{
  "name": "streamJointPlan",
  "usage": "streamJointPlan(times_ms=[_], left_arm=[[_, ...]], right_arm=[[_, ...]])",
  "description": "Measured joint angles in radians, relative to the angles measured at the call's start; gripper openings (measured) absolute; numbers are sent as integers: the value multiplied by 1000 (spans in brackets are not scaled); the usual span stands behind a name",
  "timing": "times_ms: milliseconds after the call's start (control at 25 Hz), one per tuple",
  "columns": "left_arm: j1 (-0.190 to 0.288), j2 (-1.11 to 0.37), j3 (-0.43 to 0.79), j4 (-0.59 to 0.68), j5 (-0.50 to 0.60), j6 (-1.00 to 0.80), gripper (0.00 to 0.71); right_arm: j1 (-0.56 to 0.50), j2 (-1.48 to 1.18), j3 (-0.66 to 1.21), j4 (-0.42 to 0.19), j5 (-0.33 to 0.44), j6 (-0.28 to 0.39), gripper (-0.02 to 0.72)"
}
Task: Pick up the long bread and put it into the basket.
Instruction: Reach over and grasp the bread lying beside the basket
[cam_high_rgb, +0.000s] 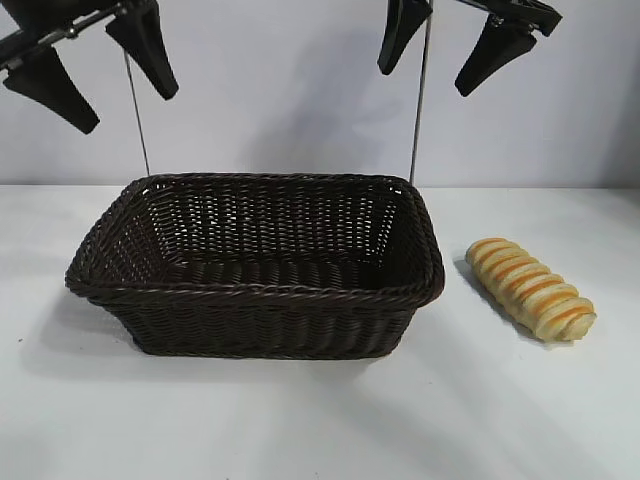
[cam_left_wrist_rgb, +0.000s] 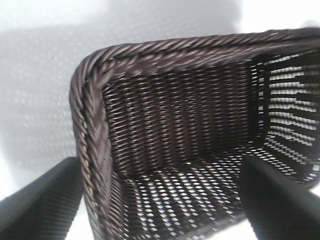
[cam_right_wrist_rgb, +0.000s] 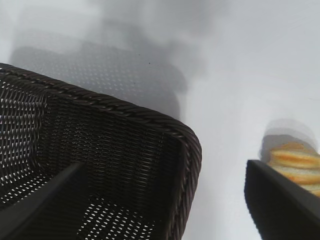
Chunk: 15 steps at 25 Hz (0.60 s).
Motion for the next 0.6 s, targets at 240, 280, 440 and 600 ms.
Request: streamJointPlan(times_ms=[240,280,440,600], left_arm=[[-2,0,68,-35,-56,-2,610],[-2,0,71,-35,-58,-2,610],[-2,0,72,-37,-73,-3,610],[-2,0,72,-40,-89,-4,610]], right_arm=[[0,0,0,0,0,0,612],[0,0,0,0,0,0,612],[0,0,0,0,0,0,612],[0,0,0,0,1,0,612]])
